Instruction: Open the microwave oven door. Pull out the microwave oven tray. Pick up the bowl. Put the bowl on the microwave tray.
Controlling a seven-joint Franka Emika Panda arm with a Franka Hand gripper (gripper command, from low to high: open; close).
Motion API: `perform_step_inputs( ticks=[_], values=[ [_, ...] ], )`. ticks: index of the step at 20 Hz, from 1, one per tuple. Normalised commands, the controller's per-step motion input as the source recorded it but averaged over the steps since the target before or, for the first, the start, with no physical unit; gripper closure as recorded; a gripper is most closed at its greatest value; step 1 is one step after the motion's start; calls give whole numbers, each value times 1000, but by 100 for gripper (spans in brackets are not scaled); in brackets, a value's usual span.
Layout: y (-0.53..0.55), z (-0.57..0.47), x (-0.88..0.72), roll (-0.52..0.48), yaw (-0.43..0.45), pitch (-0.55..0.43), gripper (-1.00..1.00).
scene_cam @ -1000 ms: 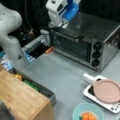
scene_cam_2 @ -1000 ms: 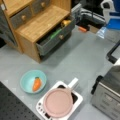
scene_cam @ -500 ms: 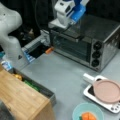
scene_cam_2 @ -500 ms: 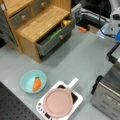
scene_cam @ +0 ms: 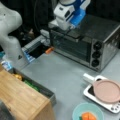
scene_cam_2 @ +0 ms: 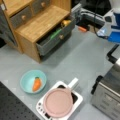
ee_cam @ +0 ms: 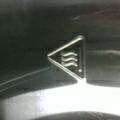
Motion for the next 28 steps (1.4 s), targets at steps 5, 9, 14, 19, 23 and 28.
perform_step_inputs(
  ticks=[5,9,14,19,23,28],
  values=[
    [-105,-106,-118,18,34,-73,-100],
    [76,-169,-137,-25,-13,-113,-100],
    [225,-164,-116,-19,-65,-127,-100],
    [138,-211,-69,15,-77,-132,-100],
    [-45,-260,-51,64,-55,-124,-100],
    [-270,-278,-31,123,52,-116,-100]
  ],
)
